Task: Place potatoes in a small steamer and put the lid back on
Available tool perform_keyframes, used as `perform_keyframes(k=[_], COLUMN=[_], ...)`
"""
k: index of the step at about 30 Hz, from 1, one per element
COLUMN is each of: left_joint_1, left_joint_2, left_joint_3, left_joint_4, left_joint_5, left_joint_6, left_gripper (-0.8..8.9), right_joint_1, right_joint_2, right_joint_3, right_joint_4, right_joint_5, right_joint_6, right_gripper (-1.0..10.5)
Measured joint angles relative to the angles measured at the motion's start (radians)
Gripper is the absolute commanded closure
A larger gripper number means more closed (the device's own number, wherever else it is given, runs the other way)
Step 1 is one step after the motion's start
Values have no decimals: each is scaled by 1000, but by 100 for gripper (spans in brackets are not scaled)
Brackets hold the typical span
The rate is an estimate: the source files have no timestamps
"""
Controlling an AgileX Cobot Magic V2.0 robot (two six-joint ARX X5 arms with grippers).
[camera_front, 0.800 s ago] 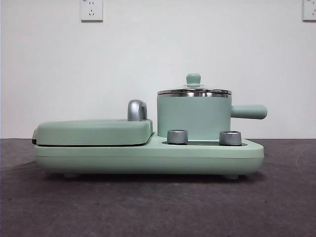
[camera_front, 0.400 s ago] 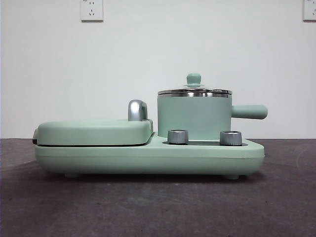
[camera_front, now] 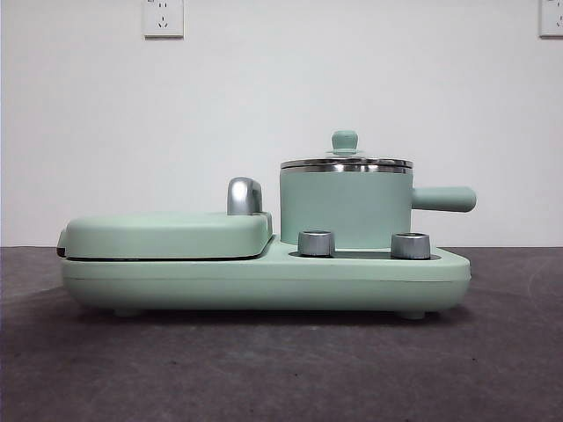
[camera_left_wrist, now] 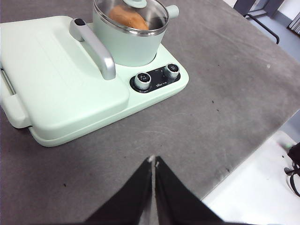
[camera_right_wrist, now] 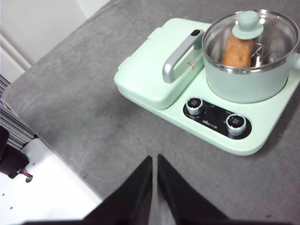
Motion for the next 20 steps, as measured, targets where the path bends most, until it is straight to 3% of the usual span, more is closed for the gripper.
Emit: perform_keyframes(k=[10, 14, 20], left_joint_1=[16, 149, 440], left_joint_2=[-5, -47, -199], left_joint_3=[-12, -105, -398], left_joint_4=[32, 99, 426], left_joint_5=[1, 46, 48], left_joint_6=[-4, 26, 168], left_gripper=[808, 808, 808], right_joint_1=[0, 0, 0], right_joint_2=[0, 0, 0], right_joint_3=[0, 0, 0], right_joint_4=[14, 14, 14], right_joint_5=[0, 0, 1], right_joint_6=[0, 0, 0], right_gripper=[933, 932, 932])
